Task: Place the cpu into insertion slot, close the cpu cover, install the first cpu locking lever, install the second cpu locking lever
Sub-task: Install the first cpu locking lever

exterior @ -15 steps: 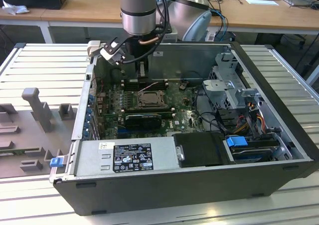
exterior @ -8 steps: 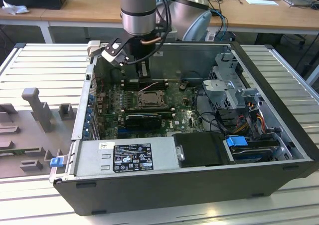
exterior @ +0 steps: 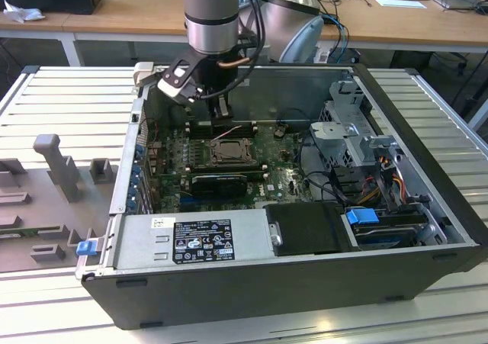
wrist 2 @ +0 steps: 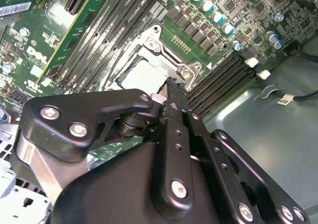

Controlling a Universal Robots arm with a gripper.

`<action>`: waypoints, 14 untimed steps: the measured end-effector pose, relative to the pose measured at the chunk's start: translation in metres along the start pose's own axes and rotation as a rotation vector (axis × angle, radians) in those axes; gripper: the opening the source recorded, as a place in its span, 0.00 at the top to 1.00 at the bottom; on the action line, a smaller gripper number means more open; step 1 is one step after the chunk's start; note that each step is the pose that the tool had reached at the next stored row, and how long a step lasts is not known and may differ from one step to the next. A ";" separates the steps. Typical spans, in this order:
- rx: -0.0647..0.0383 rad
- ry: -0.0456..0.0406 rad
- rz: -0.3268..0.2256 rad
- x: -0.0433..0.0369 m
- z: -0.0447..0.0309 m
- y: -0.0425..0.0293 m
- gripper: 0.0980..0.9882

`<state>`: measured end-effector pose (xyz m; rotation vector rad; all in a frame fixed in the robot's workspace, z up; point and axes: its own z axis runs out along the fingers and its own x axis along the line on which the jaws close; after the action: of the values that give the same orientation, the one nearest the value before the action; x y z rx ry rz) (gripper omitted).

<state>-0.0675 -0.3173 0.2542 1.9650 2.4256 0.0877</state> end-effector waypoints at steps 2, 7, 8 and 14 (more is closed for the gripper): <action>0.000 0.0008 -0.014 0.0000 0.0000 0.0000 0.99; 0.001 0.0037 -0.066 0.0000 0.0000 0.0000 0.99; 0.002 0.0046 -0.082 0.0000 0.0000 0.0000 0.99; 0.003 0.0076 -0.138 0.0000 0.0000 0.0000 0.99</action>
<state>-0.0675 -0.3173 0.2542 1.7956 2.5582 0.0897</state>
